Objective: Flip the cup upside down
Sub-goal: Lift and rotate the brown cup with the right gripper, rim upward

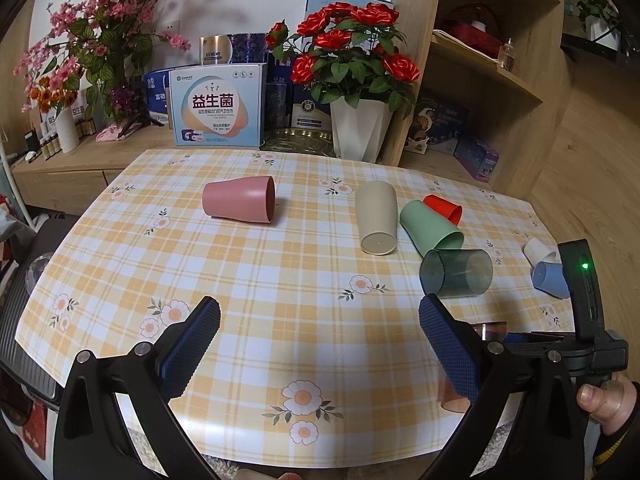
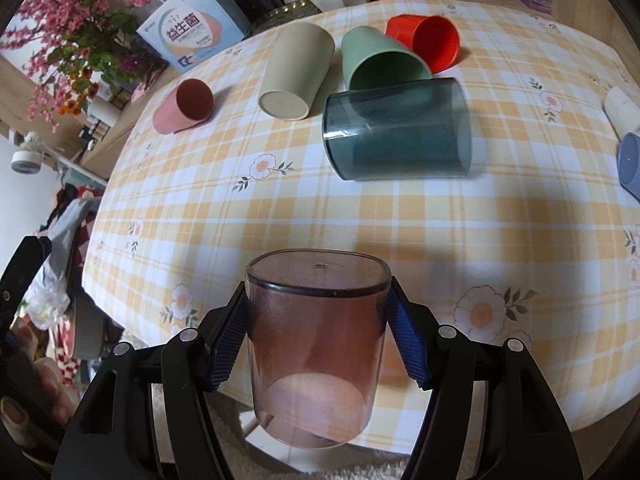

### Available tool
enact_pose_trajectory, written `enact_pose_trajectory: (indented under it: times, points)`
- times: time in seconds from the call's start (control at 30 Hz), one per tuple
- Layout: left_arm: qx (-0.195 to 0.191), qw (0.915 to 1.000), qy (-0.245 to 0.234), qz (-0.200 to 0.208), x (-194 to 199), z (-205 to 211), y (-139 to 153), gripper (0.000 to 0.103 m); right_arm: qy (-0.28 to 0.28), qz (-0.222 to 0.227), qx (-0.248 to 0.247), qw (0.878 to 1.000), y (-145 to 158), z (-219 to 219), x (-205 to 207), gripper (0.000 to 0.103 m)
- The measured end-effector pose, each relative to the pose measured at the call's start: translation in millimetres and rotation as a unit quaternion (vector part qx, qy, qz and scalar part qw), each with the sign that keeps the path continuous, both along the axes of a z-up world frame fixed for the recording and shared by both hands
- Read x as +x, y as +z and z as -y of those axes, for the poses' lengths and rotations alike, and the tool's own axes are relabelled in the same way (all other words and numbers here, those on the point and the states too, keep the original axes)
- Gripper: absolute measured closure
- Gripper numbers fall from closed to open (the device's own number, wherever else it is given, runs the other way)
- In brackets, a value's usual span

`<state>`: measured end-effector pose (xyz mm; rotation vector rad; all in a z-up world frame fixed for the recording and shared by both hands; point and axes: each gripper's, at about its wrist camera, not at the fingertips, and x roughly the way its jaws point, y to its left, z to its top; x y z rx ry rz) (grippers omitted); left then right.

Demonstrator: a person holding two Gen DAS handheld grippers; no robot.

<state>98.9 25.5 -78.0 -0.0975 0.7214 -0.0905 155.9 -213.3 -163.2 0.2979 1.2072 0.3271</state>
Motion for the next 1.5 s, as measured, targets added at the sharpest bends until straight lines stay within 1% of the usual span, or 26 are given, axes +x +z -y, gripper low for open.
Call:
enact_pose_trajectory:
  times: [0.2,0.5,0.7,0.9,1.0,1.1,1.17,1.37,1.5]
  points:
    - [-0.004,1.0,0.004,0.0,-5.1,0.8,1.5,0.006,-0.002,0.024,-0.004,1.0,6.4,10.5,-10.9,0.04]
    - [-0.015,0.9999,0.004,-0.007,-3.2,0.1,-4.1,0.006,-0.026,0.048,-0.019,0.998,14.4,41.8,-16.9,0.04]
    - [-0.023,0.9996,0.003,-0.017,-0.6,-1.1,-11.8,0.006,-0.047,0.067,-0.049,0.995,17.7,56.9,-12.0,0.04]
    - [-0.026,0.9995,0.01,-0.017,0.8,-5.5,-13.6,0.006,-0.054,0.092,-0.093,0.99,25.1,64.3,-8.0,0.04]
    - [-0.027,0.9993,0.011,-0.021,1.6,-6.4,-16.2,0.006,-0.056,0.105,-0.123,0.985,27.2,66.1,-8.5,0.04]
    - [-0.029,0.9992,0.011,-0.024,1.9,-5.9,-18.4,0.006,-0.055,0.122,-0.163,0.978,25.1,65.9,-10.4,0.04]
    - [-0.029,0.9992,0.01,-0.024,1.7,-5.7,-18.6,0.006,-0.055,0.128,-0.178,0.974,22.7,66.2,-12.5,0.04]
    - [-0.029,0.9992,0.01,-0.025,1.5,-5.4,-19.3,0.006,-0.061,0.135,-0.188,0.971,16.0,68.5,-18.4,0.04]
    - [-0.029,0.9992,0.01,-0.027,1.3,-4.8,-20.1,0.006,-0.069,0.134,-0.186,0.971,15.0,69.3,-23.5,0.04]
